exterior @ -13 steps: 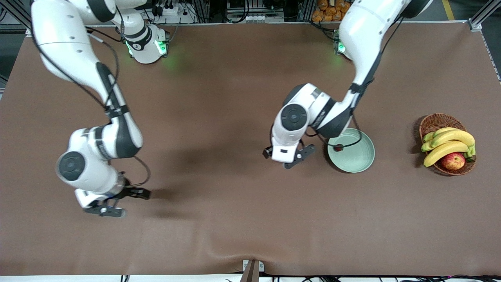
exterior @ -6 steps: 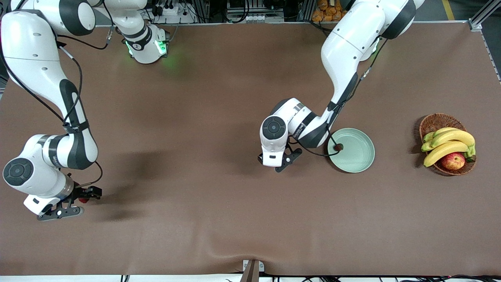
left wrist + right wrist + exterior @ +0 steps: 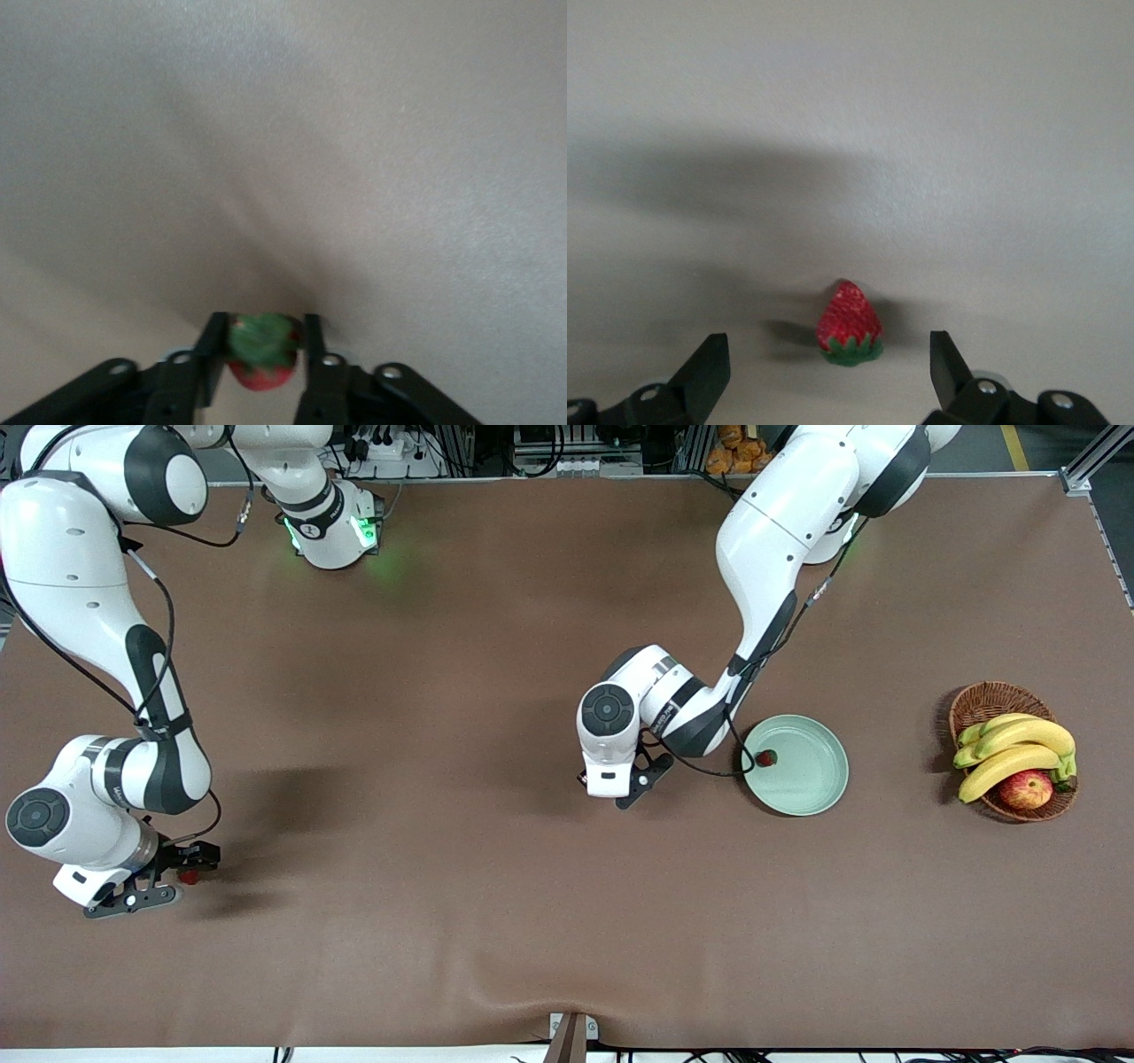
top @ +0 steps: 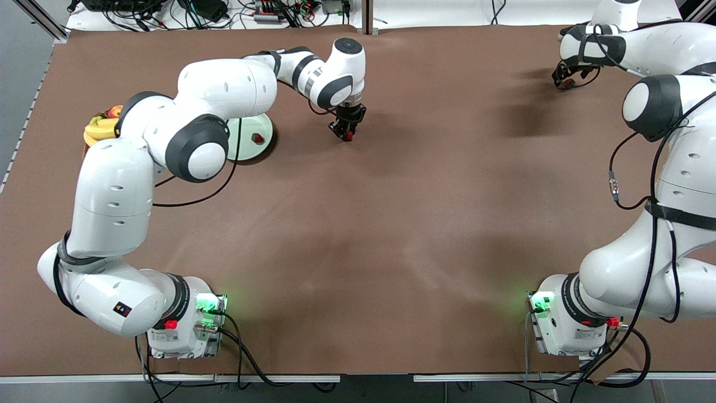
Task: Collect all strawberries into plate
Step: 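Grasp the middle strawberry with the left gripper while the right gripper grasps another, then carry the strawberry onto the plate with the left gripper and release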
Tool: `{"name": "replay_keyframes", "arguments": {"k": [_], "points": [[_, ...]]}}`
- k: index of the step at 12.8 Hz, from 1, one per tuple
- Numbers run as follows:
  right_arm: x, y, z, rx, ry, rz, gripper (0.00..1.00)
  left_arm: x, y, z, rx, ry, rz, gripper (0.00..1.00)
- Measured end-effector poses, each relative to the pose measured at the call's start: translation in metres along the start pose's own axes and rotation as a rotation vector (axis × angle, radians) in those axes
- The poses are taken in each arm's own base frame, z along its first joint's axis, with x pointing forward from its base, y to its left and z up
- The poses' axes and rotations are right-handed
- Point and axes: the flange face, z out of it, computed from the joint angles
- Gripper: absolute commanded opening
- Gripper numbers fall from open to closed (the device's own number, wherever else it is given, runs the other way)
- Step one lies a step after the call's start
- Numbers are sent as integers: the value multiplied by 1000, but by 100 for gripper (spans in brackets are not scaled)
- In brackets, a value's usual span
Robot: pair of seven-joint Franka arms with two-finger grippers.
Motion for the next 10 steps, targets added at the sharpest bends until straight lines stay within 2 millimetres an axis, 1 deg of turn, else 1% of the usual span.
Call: {"name": "replay_keyframes", "arguments": {"k": [1, 2, 3, 5, 6, 7, 8, 9, 10], "points": [[-2, 1, 5, 4, -4, 5, 100, 5, 1, -4, -6, 2, -7, 0], [-2, 0, 8, 10, -5, 10, 100, 14, 1, -10, -17, 6, -20, 0], [-2, -1, 9, 17, -3, 15, 100, 29, 1, -24, -33, 11, -39, 0], [-1, -1, 8, 21, 2, 20, 100, 66, -11, -63, -42, 29, -65, 0], [-1, 1, 7, 20, 5, 23, 100, 86, -22, -86, -51, 39, -51, 0], [-1, 4, 6, 18, 9, 29, 97, 106, -36, -108, -61, 50, -33, 0], [-2, 9, 6, 15, 16, 35, 89, 126, -51, -128, -67, 60, -13, 0], [-2, 13, 7, 12, 22, 41, 78, 146, -71, -143, -64, 66, 12, 0], [-3, 15, 8, 10, 26, 45, 66, 166, -92, -151, -52, 68, 38, 0]]}}
